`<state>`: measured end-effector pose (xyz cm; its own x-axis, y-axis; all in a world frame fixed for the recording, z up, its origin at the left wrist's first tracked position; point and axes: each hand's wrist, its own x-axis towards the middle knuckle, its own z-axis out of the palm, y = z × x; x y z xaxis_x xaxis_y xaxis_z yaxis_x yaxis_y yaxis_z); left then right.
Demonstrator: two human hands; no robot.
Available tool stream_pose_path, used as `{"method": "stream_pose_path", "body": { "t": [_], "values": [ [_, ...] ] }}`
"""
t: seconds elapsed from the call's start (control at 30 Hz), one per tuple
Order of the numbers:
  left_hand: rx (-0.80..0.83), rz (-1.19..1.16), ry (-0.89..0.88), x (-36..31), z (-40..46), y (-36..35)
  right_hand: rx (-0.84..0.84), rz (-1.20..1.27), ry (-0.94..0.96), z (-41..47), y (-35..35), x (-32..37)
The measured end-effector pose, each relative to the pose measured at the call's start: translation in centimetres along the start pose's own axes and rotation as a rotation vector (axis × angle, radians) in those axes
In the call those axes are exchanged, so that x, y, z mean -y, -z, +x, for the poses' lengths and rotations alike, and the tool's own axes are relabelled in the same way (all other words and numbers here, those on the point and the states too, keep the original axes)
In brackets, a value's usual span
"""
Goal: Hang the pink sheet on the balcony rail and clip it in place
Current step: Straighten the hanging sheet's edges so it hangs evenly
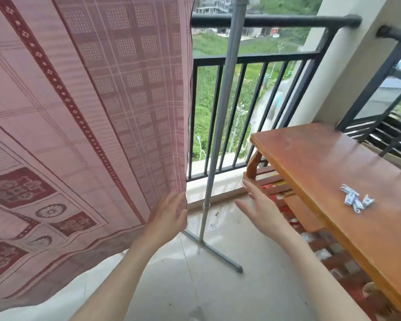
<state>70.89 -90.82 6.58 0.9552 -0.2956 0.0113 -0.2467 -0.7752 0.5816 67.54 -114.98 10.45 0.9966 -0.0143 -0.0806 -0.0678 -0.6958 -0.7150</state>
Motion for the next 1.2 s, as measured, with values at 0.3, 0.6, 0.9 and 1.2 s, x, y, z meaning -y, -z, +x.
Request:
{"method": "stream_pose_path", "body": {
  "t": [0.3, 0.6, 0.9, 1.2],
  "values": [
    [-0.152, -0.142, 0.15, -2.5, 10.8, -4.5, 0.119, -0.056, 0.047, 11.7, 3.0, -3.0],
    [-0.398, -0.17, 0.485, -3.9, 16.5, -5.4, 0.337, -0.085, 0.181, 22.4, 5.5, -6.1],
    [-0.91, -0.257, 0.972, -8.8, 21.3, -5.0, 0.557, 0.067, 0.39, 34.2, 7.8, -5.6],
    [-1.095, -0.058, 1.161, -10.9, 21.8, -1.9, 0.947, 0.164, 0.497, 37.9, 5.8, 0.7]
  ]
}}
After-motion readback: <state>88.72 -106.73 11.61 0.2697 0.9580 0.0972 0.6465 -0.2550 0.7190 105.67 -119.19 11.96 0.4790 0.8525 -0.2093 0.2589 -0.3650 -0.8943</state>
